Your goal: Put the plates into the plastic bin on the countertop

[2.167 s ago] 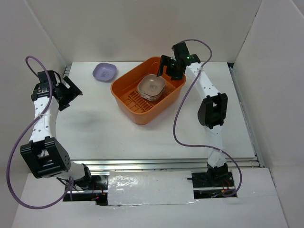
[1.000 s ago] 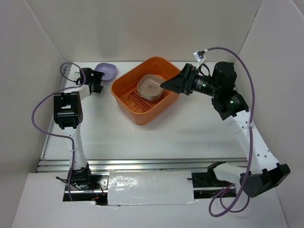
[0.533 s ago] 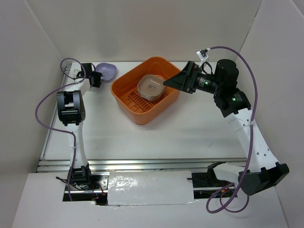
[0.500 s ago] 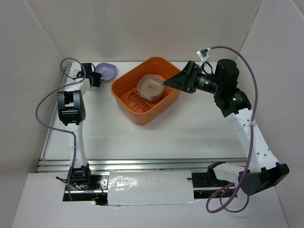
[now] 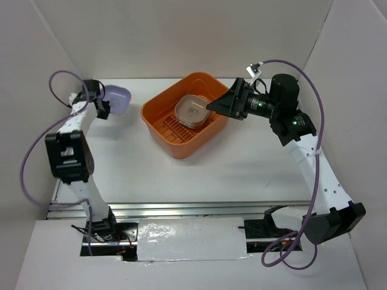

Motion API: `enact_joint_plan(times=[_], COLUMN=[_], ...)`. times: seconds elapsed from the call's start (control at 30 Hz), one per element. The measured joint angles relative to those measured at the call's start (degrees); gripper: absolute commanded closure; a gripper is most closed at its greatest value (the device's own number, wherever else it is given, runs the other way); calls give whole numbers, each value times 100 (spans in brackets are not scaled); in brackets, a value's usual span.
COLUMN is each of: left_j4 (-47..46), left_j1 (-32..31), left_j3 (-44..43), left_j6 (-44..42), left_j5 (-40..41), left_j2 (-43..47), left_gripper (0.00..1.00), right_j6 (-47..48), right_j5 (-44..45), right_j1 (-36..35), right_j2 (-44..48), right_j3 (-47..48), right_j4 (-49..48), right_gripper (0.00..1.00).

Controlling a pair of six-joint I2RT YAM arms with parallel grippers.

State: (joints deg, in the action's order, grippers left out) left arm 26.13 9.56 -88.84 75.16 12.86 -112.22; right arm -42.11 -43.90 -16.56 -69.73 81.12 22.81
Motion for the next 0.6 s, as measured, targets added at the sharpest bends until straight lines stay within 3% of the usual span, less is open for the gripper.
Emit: enact_joint_plan(times=[0.13,0.27,0.4,0.6], left_j4=[160,46,352,986], left_j1=[-273,-994,-1888,-2811], left_j3=[-358,-1394,-1989,-2321], left_j6=[-614,-911,-807,-44], left_j5=[468,452,269,59], left_j2=[1663,2050,1652,247], left_gripper=[100,100,100,100], right_j6=[-2,0,-33,-157], right_j5=[13,308,658,1071], right_j1=[0,33,286,651], right_j2=[-105,-173,-162,190], right_j3=[0,9,9,-245], right_j4=[11,210,463,656], right_gripper=[0,0,0,0])
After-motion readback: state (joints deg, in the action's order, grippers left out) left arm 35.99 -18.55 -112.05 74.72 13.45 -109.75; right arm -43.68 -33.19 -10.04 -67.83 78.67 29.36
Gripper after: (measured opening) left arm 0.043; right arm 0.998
